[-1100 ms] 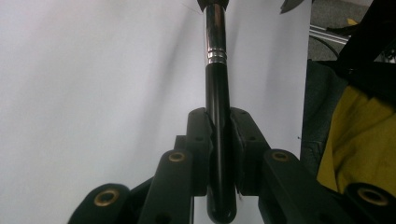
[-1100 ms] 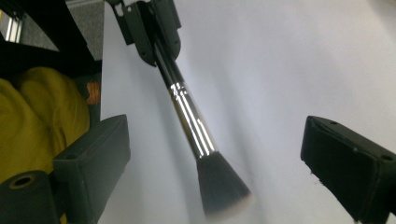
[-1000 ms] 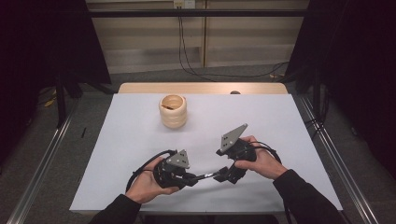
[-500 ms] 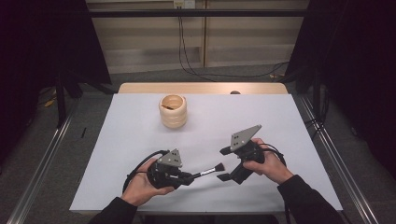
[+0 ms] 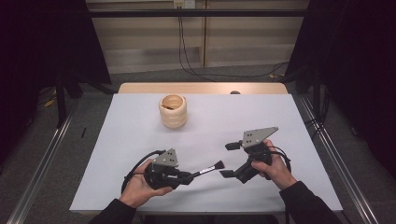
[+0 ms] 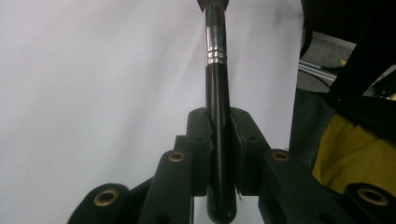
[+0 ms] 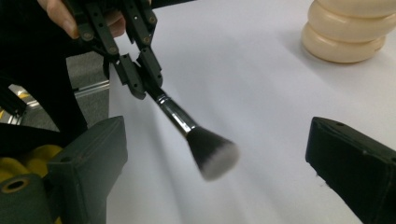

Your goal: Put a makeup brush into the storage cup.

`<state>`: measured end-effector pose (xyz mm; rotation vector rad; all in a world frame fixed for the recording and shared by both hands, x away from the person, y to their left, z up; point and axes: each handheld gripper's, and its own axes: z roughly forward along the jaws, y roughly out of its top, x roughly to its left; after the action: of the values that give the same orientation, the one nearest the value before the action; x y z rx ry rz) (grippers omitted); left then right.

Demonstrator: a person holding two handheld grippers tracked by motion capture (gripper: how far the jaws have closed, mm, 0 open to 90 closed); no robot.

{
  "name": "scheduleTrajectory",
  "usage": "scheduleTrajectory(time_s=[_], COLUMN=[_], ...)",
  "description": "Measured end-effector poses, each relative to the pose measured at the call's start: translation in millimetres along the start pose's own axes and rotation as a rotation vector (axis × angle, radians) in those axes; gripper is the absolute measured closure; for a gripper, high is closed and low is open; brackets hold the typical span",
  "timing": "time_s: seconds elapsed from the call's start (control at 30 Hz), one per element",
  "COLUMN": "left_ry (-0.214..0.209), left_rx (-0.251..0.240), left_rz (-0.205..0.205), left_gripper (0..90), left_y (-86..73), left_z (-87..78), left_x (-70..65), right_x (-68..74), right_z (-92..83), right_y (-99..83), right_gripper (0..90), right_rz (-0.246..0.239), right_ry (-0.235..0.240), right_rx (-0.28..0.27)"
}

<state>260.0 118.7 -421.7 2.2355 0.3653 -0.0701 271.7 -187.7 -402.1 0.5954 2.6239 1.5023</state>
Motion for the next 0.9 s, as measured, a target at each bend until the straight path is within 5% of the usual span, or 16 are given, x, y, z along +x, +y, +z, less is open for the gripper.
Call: scheduleTrajectory(time_s=[0.57,0.9], left_ry=[0.021,0.039], left_rx=[-0.076,-0.132], left_rz=[-0.011,-0.023], left_gripper=[79.4,79.3], left_y=[-1.3,0.1], left_z=[-6.4,-10.3], left_x=[-2.2,-3.1], right_x=[-3.4,-3.9], right_z=[-8.4,-13.3], right_y=[-6.7,-15.7], right_gripper=[8.5,12.3], right_rz=[0.018,0.017], right_ry=[0.006,-0.042], right_rx=[-0.123,-0.205])
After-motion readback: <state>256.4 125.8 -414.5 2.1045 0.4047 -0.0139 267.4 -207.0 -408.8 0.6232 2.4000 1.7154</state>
